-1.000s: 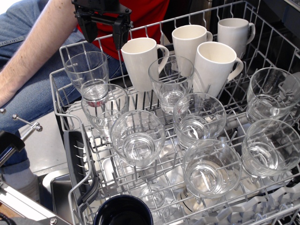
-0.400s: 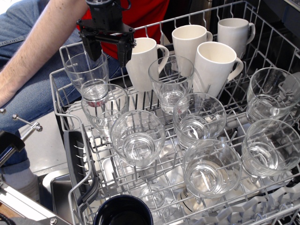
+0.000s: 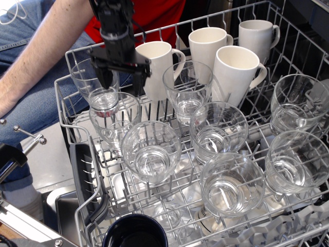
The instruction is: Pick up glass cup
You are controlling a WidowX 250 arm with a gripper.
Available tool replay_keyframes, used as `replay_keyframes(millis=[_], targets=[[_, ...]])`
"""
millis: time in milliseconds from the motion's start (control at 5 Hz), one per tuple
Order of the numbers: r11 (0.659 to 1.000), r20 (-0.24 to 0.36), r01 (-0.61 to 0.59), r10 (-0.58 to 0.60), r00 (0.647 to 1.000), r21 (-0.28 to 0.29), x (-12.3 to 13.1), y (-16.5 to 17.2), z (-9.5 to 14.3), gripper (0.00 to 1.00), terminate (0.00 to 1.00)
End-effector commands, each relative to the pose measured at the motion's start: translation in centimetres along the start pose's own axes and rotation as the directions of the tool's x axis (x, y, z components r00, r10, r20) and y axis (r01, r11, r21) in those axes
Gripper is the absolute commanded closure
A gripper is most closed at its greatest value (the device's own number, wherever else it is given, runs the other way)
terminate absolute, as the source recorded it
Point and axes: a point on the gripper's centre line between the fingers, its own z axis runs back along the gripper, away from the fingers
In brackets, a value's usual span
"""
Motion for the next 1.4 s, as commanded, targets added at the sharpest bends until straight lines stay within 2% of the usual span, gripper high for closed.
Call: replay_keyframes(millis=[0,600,800,1200], targets=[[0.999,0.086,-0.039,0.036,0.996,0.034,0.8,-0.4,-1.7,0.00,0.00],[0.992,0.111,-0.114,0.108,0.988,0.051,1.5,-1.6,-6.9,0.00,0.00],[0.989,0.086,-0.131,0.124,0.988,0.075,1.6,-1.6,-7.5,1.00,0.00],[0.987,0.061,-0.144,0.140,0.988,0.065,1.6,-1.5,-6.6,1.00,0.00]])
